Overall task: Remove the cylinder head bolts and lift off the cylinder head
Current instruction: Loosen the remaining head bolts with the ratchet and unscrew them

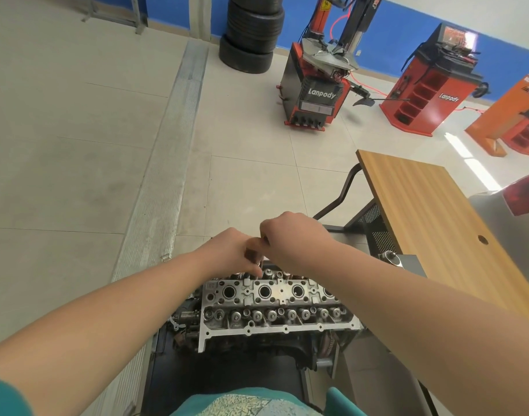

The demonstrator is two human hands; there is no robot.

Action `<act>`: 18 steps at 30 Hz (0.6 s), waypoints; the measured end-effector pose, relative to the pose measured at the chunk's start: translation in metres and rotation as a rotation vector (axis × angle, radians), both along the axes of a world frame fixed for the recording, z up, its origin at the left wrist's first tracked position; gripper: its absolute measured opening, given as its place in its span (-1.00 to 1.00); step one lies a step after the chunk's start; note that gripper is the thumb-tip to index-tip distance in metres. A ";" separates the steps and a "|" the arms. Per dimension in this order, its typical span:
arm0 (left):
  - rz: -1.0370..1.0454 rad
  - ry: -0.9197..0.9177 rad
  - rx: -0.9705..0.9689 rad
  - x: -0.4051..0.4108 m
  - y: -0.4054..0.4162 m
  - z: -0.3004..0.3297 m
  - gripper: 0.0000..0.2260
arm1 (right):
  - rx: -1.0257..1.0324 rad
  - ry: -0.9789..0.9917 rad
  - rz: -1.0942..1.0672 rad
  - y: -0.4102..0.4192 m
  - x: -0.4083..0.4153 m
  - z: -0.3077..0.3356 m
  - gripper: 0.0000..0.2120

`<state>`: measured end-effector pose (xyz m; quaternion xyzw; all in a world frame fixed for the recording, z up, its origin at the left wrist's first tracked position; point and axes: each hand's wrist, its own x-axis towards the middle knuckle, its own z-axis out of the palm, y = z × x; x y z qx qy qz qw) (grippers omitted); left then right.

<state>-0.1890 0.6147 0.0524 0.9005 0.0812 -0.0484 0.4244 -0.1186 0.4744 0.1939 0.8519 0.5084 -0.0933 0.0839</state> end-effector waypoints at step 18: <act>-0.087 0.030 -0.085 -0.004 0.005 -0.003 -0.60 | -0.005 0.122 0.243 -0.007 0.004 0.000 -0.74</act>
